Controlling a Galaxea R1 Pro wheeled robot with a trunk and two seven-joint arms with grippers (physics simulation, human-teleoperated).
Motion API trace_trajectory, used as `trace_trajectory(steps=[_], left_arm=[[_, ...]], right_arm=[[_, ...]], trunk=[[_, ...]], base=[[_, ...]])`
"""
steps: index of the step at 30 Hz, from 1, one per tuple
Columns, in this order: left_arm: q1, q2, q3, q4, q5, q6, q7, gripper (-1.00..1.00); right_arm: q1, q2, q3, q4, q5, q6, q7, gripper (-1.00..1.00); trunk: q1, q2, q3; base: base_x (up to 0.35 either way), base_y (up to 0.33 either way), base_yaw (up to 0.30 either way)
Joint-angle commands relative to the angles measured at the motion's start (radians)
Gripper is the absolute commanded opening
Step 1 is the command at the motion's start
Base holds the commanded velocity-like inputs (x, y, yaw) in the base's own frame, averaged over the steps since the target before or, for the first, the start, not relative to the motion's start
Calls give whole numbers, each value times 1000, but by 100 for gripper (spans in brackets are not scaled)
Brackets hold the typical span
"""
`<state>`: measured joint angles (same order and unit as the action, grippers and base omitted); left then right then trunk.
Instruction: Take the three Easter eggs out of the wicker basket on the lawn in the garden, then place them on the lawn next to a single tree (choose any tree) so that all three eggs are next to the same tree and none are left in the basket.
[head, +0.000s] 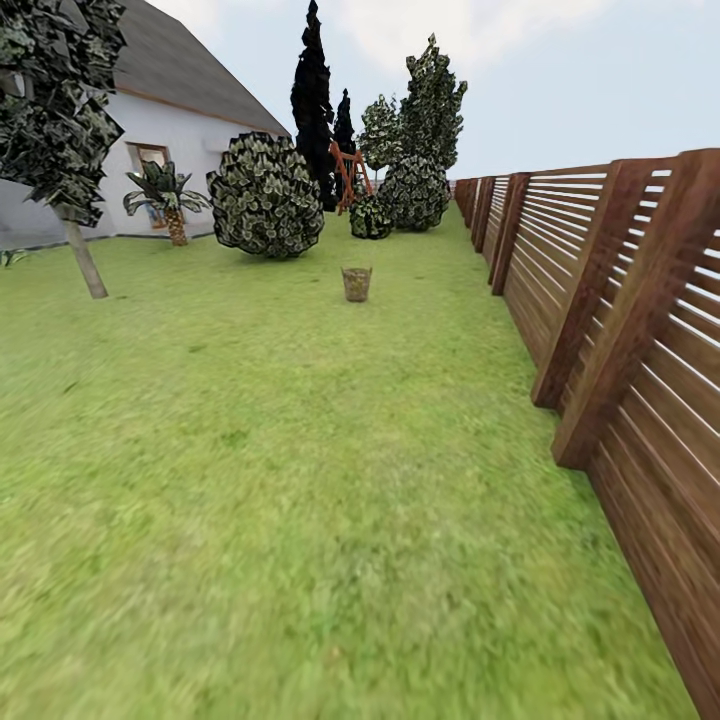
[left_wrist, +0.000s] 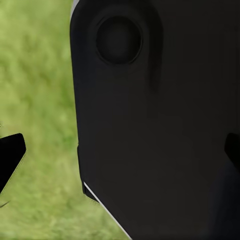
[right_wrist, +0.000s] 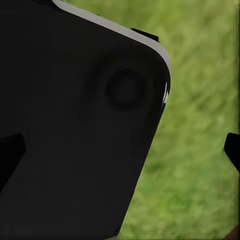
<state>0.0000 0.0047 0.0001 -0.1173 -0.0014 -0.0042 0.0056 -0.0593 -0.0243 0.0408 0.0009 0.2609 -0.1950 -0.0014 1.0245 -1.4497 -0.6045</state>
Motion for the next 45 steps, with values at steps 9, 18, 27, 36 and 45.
trace_trajectory(steps=[9, 18, 27, 36, 45], left_arm=[[0, 0, 0, -1, 0, 0, 1, 100], [0, 0, 0, -1, 0, 0, 1, 100], [0, 0, 0, -1, 0, 0, 1, 100], [0, 0, 0, -1, 0, 0, 1, 100], [0, 0, 0, -1, 0, 0, 1, 100]], right_arm=[[0, 0, 4, 1, 1, -3, 0, 100], [0, 0, 4, 1, 1, -3, 0, 100], [0, 0, 4, 1, 1, -3, 0, 100], [0, 2, 4, 1, 4, -3, 0, 100], [0, 4, 1, 5, 1, -3, 2, 100]], trunk=[[1, 0, -1], [1, 0, -1], [1, 0, -1], [1, 0, -1], [1, 0, -1]], base=[[325, 0, 0], [325, 0, 0], [325, 0, 0], [325, 0, 0], [325, 0, 0]])
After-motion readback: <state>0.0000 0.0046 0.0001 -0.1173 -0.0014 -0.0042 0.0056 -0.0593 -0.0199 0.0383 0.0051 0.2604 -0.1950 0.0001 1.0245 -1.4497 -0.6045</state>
